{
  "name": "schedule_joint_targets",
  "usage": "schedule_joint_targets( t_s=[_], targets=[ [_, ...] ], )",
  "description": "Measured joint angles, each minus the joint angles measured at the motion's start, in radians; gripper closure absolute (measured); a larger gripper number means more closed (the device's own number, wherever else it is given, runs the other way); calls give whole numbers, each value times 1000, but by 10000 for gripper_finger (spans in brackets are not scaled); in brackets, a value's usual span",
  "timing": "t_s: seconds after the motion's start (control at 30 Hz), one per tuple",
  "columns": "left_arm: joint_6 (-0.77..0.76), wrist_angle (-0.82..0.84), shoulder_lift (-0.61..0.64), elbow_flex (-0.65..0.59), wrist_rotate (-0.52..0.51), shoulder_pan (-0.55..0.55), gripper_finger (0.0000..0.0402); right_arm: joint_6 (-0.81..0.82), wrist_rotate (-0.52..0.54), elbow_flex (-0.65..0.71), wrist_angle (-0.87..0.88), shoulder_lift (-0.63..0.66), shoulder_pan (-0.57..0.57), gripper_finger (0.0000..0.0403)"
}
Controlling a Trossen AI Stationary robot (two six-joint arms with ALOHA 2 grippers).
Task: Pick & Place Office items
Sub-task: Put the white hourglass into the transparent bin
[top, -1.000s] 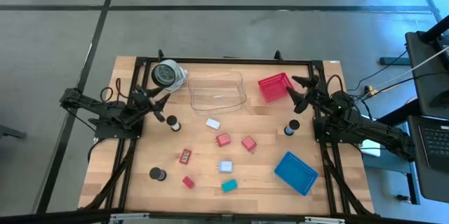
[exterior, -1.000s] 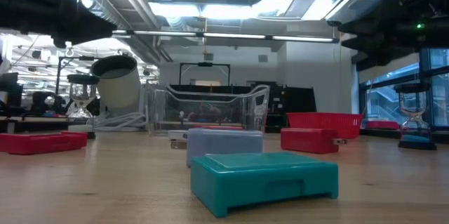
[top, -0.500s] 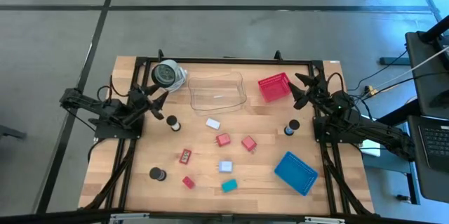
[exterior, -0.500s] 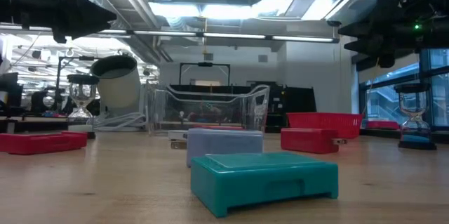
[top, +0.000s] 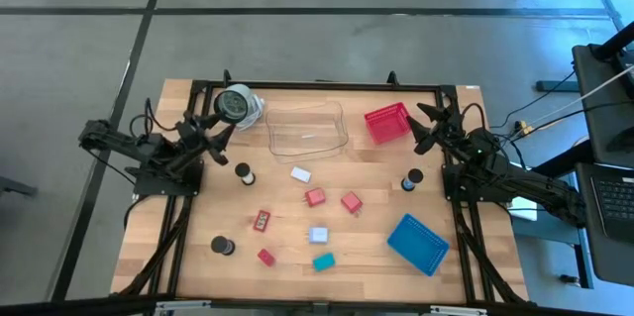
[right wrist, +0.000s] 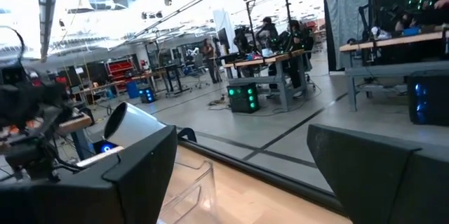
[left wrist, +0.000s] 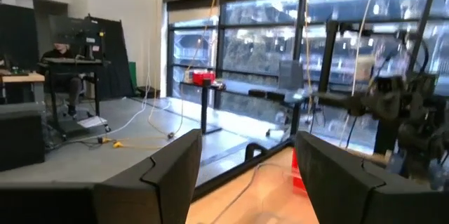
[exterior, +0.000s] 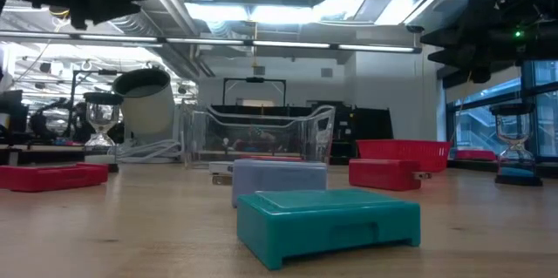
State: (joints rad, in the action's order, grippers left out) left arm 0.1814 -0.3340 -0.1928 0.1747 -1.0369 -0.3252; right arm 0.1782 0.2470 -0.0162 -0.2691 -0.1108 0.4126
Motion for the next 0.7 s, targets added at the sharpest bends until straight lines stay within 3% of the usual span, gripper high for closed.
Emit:
schedule_joint_targets(
  t_s=[0.27,0.47,0.57,0.7],
  targets=[
    [-191,253,-221,149,-26,0,173,-6,0,0,0,0,0,79],
    [-242,293,-354,223,-3,15,173,-4,0,0,0,0,0,79],
    [-272,294,-410,256,64,54,173,-4,0,0,0,0,0,79],
    [-361,293,-496,294,233,135,173,-4,0,0,0,0,0,79]
  ],
)
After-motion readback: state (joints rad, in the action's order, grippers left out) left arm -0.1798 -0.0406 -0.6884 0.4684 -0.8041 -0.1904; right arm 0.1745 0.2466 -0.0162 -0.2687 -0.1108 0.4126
